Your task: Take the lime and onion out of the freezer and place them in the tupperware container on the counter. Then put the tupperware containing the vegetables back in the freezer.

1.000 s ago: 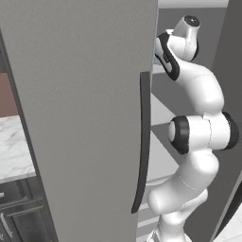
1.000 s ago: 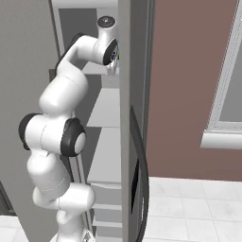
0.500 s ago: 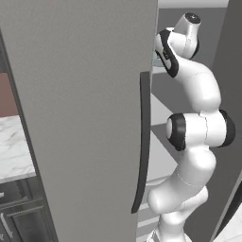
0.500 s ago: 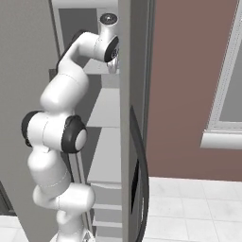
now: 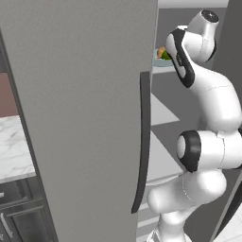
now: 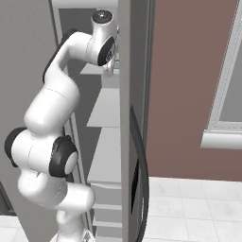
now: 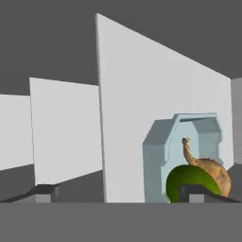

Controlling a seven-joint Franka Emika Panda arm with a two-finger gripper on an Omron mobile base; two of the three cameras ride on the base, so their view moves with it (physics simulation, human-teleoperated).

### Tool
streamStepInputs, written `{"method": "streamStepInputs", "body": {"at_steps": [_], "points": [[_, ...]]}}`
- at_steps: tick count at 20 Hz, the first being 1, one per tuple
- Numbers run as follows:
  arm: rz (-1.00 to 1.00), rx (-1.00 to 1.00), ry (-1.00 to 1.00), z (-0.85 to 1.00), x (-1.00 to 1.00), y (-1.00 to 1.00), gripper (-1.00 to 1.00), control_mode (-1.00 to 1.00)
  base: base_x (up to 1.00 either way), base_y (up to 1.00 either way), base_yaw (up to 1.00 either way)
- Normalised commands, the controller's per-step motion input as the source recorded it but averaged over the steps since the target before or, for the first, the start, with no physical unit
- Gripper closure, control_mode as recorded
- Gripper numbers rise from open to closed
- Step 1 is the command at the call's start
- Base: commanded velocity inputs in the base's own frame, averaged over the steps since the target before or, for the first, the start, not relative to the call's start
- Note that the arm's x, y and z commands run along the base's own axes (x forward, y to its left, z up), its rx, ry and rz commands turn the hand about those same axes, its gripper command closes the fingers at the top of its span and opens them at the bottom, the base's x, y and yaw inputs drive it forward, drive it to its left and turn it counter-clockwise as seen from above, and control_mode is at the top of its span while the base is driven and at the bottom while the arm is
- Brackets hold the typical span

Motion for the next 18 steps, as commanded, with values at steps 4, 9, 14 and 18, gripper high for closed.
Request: {"method": "streamStepInputs", "body": {"at_steps": [4, 9, 14, 18], "points": [[0.0, -0.08, -0.22, -0.04, -1.0, 0.38, -1.0, -1.0, 0.0, 0.0, 0.0], [0.0, -0.09, -0.11, 0.0, -1.0, 0.57, -1.0, -1.0, 0.0, 0.0, 0.0], [0.0, -0.07, -0.01, 0.15, -1.0, 0.24, -1.0, -1.0, 0.0, 0.0, 0.0], [0.0, -0.1, 0.0, 0.35, -1.0, 0.11, -1.0, -1.0, 0.0, 0.0, 0.0]]}}
